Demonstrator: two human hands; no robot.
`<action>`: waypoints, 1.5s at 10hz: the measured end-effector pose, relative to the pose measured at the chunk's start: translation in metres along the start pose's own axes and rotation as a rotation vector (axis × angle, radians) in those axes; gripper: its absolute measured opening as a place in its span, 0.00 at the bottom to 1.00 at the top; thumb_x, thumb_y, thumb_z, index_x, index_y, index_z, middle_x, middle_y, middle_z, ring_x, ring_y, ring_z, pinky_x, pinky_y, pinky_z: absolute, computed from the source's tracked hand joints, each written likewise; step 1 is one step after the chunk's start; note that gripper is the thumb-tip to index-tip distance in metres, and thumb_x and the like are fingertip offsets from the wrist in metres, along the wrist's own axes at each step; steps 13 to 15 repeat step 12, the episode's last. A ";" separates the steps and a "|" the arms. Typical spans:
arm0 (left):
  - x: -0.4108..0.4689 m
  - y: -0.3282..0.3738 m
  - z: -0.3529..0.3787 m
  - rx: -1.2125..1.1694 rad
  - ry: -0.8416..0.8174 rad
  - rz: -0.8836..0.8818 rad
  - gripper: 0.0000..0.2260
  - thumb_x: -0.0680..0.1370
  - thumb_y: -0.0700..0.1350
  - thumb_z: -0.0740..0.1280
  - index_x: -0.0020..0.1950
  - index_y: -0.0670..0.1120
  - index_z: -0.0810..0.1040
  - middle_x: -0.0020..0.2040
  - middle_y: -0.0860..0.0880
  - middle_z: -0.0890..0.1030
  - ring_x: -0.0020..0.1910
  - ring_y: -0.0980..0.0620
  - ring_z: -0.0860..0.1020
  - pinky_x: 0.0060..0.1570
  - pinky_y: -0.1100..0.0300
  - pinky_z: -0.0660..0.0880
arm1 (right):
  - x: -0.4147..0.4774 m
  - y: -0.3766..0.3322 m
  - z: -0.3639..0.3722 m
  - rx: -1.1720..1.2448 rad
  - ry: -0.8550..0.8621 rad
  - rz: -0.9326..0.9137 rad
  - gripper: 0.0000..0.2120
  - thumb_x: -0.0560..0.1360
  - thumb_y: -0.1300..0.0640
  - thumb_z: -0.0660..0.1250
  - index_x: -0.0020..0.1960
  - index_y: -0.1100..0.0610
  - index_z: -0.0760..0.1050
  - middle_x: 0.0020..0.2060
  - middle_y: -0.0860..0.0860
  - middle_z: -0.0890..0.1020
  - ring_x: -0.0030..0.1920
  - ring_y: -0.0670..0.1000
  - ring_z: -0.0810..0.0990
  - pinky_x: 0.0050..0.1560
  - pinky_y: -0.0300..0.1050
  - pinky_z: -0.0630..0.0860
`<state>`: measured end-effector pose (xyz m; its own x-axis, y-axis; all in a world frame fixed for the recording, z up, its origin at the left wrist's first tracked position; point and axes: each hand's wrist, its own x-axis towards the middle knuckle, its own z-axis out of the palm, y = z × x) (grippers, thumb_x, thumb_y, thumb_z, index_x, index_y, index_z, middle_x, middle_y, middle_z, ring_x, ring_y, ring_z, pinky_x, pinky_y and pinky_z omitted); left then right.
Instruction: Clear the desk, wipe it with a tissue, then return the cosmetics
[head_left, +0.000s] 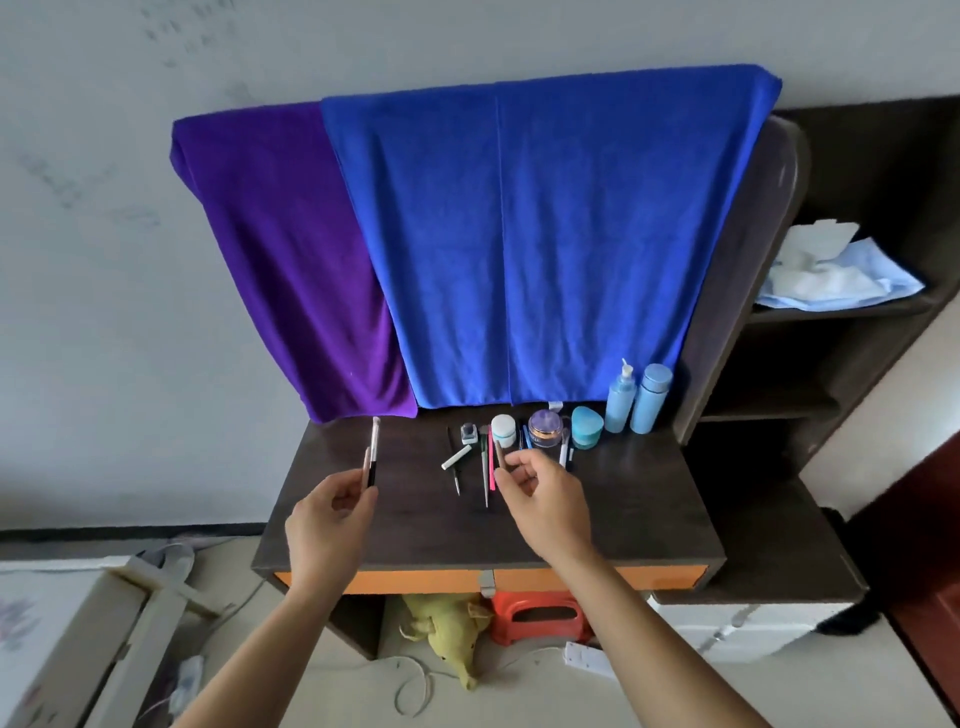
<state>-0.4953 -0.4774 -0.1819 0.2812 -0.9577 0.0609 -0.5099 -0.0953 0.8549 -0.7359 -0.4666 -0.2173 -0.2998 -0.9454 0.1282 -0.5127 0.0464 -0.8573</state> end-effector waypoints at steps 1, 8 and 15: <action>0.045 -0.017 0.005 0.000 0.004 -0.032 0.08 0.72 0.46 0.73 0.47 0.58 0.83 0.37 0.62 0.83 0.40 0.60 0.82 0.49 0.52 0.80 | 0.034 -0.001 0.034 -0.031 -0.055 0.003 0.04 0.75 0.48 0.71 0.49 0.45 0.78 0.36 0.41 0.81 0.38 0.42 0.80 0.44 0.47 0.78; 0.237 -0.172 0.102 0.298 -0.563 -0.221 0.06 0.74 0.43 0.71 0.48 0.51 0.84 0.42 0.51 0.85 0.45 0.46 0.82 0.47 0.57 0.75 | 0.101 0.057 0.245 -0.295 -0.186 0.543 0.07 0.75 0.50 0.71 0.52 0.49 0.81 0.39 0.44 0.84 0.44 0.47 0.84 0.48 0.46 0.79; 0.214 -0.193 0.124 0.460 -0.606 -0.215 0.23 0.73 0.55 0.73 0.65 0.48 0.76 0.57 0.48 0.74 0.60 0.48 0.75 0.59 0.55 0.73 | 0.096 0.090 0.245 -0.390 -0.312 0.551 0.21 0.73 0.41 0.71 0.62 0.49 0.76 0.48 0.46 0.80 0.51 0.50 0.80 0.49 0.47 0.76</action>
